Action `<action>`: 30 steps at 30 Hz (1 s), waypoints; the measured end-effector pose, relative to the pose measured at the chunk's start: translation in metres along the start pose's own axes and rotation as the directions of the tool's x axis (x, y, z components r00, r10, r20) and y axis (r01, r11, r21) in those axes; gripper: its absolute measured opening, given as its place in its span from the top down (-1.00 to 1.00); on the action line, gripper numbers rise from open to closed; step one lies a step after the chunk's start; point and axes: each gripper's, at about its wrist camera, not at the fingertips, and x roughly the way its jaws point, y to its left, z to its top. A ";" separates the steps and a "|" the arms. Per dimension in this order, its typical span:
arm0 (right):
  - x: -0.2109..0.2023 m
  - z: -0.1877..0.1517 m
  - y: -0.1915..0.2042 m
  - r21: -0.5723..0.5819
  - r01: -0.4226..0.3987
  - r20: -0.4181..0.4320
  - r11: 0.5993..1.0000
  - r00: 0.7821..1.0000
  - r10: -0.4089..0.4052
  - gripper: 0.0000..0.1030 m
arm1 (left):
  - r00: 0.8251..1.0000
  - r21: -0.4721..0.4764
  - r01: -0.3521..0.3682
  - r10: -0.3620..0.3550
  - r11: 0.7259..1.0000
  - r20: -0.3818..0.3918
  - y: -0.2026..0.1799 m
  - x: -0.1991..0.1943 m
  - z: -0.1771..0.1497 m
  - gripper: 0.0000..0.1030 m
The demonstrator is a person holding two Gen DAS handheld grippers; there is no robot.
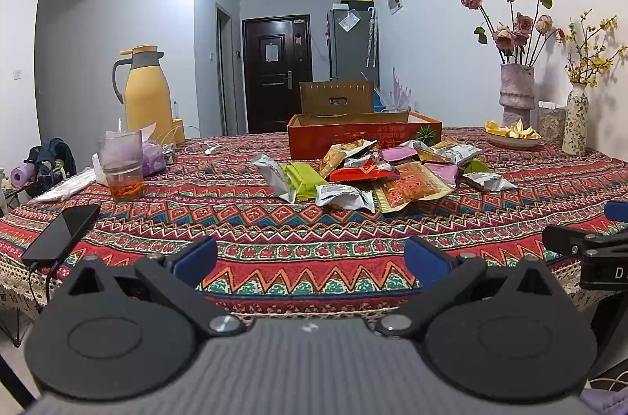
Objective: Organize snacks
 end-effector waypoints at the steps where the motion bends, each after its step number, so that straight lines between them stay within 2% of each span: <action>1: 0.000 0.000 0.000 0.000 0.001 0.000 1.000 1.000 -0.001 -1.00 | 1.000 0.000 -0.001 0.001 1.000 0.000 0.000 0.000 0.000 -1.00; 30: -0.002 0.004 -0.003 -0.001 0.008 0.011 1.000 1.000 -0.008 -1.00 | 1.000 0.005 -0.007 0.007 1.000 0.012 0.001 -0.002 0.002 -1.00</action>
